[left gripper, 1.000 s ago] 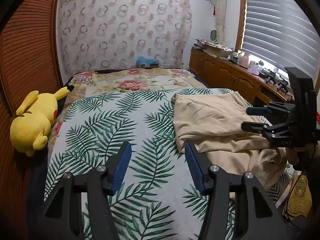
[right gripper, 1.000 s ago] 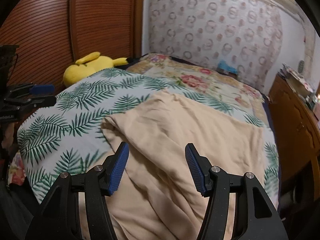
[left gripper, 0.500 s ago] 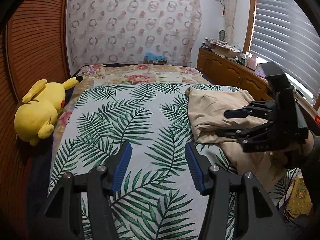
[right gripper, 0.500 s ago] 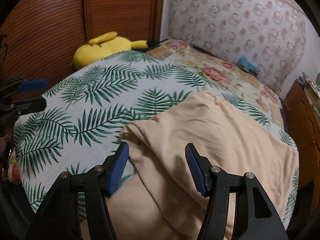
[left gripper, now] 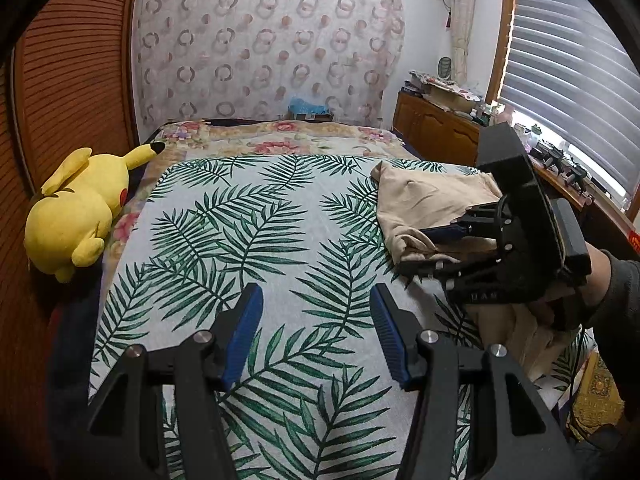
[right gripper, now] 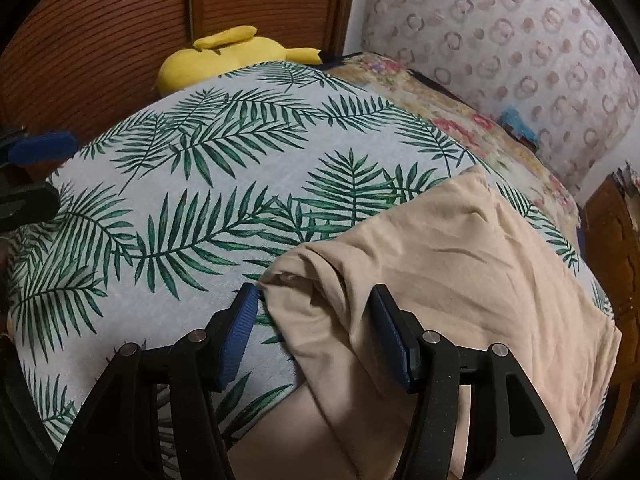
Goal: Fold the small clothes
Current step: 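Open the left tool and move both tools back over the folded shirt, then grasp the shirt edge with the right tool and lift it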
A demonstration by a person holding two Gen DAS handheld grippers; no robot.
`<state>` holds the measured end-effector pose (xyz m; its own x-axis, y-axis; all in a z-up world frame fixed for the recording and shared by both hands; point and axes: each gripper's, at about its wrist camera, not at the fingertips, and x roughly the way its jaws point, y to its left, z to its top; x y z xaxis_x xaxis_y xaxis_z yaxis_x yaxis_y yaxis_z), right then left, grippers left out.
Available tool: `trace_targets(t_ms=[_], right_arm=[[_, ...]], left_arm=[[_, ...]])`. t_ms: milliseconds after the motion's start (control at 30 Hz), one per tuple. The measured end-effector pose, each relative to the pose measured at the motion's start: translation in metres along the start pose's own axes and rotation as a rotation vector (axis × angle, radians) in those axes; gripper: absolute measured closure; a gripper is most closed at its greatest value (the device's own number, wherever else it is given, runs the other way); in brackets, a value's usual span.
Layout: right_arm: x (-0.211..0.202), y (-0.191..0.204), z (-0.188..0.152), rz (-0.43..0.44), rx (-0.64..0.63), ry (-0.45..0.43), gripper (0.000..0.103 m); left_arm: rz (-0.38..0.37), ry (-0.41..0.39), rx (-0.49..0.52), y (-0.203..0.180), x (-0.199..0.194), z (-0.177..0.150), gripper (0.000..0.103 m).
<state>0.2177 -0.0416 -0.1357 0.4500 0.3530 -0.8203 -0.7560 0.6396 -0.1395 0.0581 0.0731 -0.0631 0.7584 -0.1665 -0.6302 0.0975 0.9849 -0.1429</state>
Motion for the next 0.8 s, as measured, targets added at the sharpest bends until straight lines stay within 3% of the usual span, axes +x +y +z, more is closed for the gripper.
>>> trace_targets(t_ms=[67, 133, 333, 433, 600, 800], right_arm=[[0.0, -0.003, 0.0, -0.008, 0.002, -0.006, 0.085], [-0.006, -0.012, 0.001, -0.003, 0.024, -0.013, 0.095], [-0.068, -0.061, 0.005, -0.096, 0.116, -0.153, 0.097], [-0.095, -0.098, 0.003, -0.169, 0.157, -0.174, 0.097], [-0.123, -0.157, -0.004, -0.292, 0.214, -0.16, 0.097], [-0.127, -0.214, -0.02, -0.408, 0.278, -0.093, 0.097]], left_arm=[[-0.003, 0.002, 0.002, -0.002, 0.0, -0.001, 0.049], [-0.007, 0.004, 0.006, -0.005, 0.0, -0.002, 0.049], [-0.032, 0.008, 0.021, -0.014, 0.001, -0.002, 0.049], [-0.043, 0.009, 0.029, -0.019, 0.001, -0.002, 0.049], [-0.054, 0.013, 0.041, -0.026, 0.003, -0.003, 0.049], [-0.067, 0.025, 0.052, -0.034, 0.006, -0.005, 0.049]])
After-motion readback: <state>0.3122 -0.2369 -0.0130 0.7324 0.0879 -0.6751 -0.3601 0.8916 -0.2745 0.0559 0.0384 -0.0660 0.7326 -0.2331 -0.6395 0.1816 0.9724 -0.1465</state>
